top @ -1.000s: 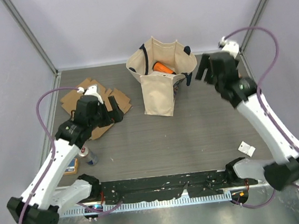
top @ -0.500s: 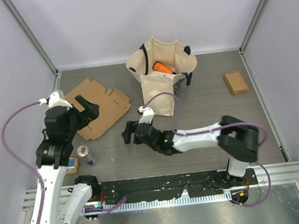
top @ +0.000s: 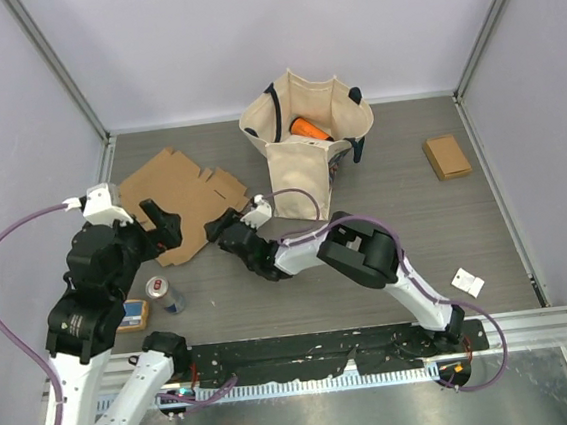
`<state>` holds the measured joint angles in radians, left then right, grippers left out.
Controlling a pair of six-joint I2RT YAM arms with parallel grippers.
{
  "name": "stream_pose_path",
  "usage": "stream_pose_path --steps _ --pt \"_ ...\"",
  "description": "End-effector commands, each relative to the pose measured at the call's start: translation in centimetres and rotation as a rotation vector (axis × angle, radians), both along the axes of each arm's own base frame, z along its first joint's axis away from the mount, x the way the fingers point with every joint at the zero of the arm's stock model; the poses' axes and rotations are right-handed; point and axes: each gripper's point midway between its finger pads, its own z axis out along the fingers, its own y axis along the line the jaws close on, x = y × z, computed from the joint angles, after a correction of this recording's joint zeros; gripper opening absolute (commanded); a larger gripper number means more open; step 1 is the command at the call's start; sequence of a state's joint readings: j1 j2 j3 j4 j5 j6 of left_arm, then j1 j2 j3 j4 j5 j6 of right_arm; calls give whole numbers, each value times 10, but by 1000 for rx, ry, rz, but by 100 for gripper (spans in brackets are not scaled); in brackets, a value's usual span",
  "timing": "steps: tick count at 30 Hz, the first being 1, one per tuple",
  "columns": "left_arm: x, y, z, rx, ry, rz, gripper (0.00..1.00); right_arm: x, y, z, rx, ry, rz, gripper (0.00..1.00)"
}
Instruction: Fold the paper box
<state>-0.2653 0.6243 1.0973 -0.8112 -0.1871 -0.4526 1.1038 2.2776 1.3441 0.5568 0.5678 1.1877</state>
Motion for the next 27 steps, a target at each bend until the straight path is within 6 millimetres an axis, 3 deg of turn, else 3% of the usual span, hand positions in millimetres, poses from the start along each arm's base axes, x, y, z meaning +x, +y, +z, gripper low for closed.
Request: stream_pose_path --steps 1,2,7,10,11,13,14,17,19,23,25,27 --pt "-13 2 21 53 -73 -28 93 22 15 13 149 23 -81 64" --pt "-15 2 23 54 -83 -33 93 26 21 19 165 14 -83 62" --pt "-26 -2 28 39 -121 -73 93 38 20 -24 114 89 -180 54" --pt "-31 -9 29 13 -131 -105 93 41 25 -32 121 114 -205 42" --pt "-32 -10 29 6 -132 -113 93 45 28 -26 131 105 -208 37" --pt "-36 -14 29 -12 -135 -137 93 49 26 -35 96 106 -233 32" --pt "-37 -16 27 -18 -133 -146 93 55 28 -29 99 94 -237 23" --pt "-42 -19 31 -45 -152 -165 93 65 33 -14 51 31 -211 10" --pt "-43 -19 33 -50 -165 -168 93 68 38 10 39 -28 -192 3" --pt "-49 -12 43 -49 -207 -149 93 76 33 87 -111 -215 -153 1" --pt "-51 -9 46 -48 -222 -137 93 78 16 142 -291 -346 -181 1" --pt "-53 -8 51 -59 -246 -136 93 84 -8 179 -482 -427 -184 1"
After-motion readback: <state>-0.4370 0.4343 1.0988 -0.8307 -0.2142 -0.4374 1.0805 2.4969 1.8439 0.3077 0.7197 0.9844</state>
